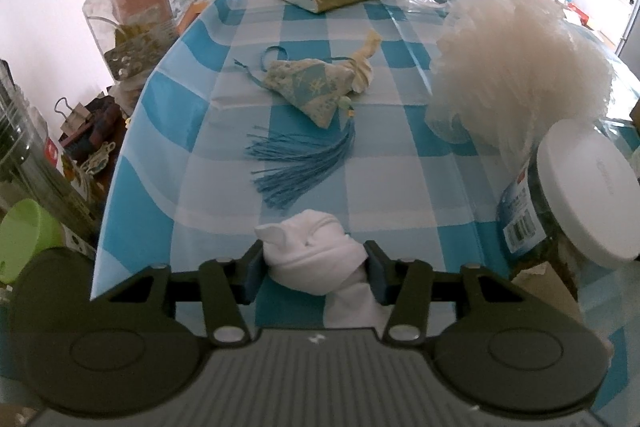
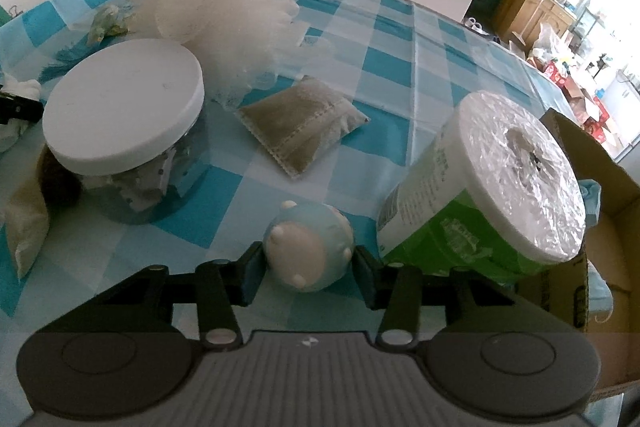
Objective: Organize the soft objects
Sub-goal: 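Grasp the white knotted cloth with the left tool while the right tool grasps the small toy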
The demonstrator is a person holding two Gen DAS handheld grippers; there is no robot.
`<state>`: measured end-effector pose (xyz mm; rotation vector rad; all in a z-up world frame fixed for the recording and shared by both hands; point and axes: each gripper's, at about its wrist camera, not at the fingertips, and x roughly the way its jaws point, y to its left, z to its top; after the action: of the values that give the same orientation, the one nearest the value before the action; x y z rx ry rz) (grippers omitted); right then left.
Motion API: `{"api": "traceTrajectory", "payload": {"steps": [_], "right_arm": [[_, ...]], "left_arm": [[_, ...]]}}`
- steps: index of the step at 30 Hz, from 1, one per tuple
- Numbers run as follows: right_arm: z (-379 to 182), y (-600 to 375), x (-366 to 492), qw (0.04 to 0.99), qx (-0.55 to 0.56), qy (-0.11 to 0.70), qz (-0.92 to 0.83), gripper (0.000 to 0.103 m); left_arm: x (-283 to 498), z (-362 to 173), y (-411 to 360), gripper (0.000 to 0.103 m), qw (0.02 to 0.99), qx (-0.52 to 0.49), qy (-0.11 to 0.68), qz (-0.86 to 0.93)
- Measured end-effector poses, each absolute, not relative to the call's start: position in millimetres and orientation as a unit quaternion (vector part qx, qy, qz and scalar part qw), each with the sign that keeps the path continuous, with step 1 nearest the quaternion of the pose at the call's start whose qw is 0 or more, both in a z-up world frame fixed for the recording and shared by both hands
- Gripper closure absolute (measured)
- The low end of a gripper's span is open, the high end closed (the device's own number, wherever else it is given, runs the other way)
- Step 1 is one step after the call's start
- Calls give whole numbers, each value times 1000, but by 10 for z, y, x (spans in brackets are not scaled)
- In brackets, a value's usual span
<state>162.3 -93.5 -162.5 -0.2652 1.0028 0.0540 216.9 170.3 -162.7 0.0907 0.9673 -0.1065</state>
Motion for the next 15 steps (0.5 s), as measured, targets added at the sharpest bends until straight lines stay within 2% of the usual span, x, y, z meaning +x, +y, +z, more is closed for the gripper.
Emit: {"api": "traceTrajectory", "payload": {"steps": [15], "right_arm": [[-1454, -905, 1551, 870, -131, 473, 54, 51]], "left_arm": [[2082, -1379, 1712, 55, 886, 49, 457, -66]]}}
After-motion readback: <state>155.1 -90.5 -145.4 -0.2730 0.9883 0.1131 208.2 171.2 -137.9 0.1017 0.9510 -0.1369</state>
